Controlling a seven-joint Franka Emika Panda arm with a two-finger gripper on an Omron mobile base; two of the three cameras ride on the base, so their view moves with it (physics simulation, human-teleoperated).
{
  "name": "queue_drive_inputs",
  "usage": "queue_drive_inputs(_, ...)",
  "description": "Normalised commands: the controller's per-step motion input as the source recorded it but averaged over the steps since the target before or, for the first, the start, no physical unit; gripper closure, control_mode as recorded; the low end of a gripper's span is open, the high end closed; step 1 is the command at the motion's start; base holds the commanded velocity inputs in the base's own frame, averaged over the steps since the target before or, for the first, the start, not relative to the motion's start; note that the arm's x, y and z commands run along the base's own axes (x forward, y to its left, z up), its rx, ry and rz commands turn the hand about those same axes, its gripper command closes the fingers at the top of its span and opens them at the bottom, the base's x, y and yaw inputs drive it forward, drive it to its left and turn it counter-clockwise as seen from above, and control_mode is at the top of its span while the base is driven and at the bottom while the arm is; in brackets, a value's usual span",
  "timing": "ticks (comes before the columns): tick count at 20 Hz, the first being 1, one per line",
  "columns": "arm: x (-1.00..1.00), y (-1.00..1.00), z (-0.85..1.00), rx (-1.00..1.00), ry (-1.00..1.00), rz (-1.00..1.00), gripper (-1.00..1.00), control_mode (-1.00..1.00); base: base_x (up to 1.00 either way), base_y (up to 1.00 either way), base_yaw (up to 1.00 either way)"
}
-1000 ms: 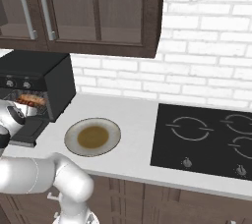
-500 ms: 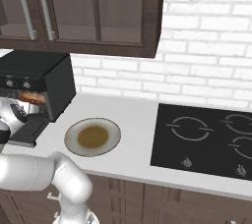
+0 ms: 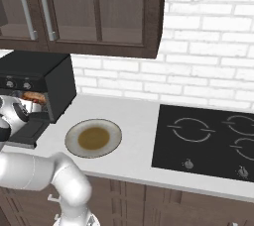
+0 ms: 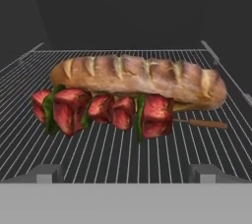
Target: Pick up the kebab skewer and baguette bread, and place them inside the toaster oven. Close the toaster oven door and start by setting the timer.
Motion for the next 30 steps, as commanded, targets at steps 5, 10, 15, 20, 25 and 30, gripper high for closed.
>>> queue_drive_inputs(5, 0.15, 0.00, 0.00, 0.00, 0.00, 0.00, -1.00, -1.00, 0.00, 0.00, 0.00)
queue_drive_inputs(10, 0.07, 0.00, -0.01, 0.00, 0.00, 0.00, -1.00, -1.00, 0.00, 0.00, 0.00)
queue_drive_inputs(15, -0.17, 0.00, 0.01, 0.00, 0.00, 0.00, -1.00, -1.00, 0.00, 0.00, 0.00)
queue_drive_inputs(20, -0.22, 0.00, 0.18, 0.00, -0.04, 0.00, -1.00, -1.00, 0.00, 0.00, 0.00)
queue_drive_inputs(25, -0.33, 0.00, 0.29, 0.00, -0.01, 0.00, -1.00, -1.00, 0.00, 0.00, 0.00)
queue_drive_inputs(30, -0.59, 0.00, 0.36, 0.00, 0.00, 0.00, -1.00, -1.00, 0.00, 0.00, 0.00)
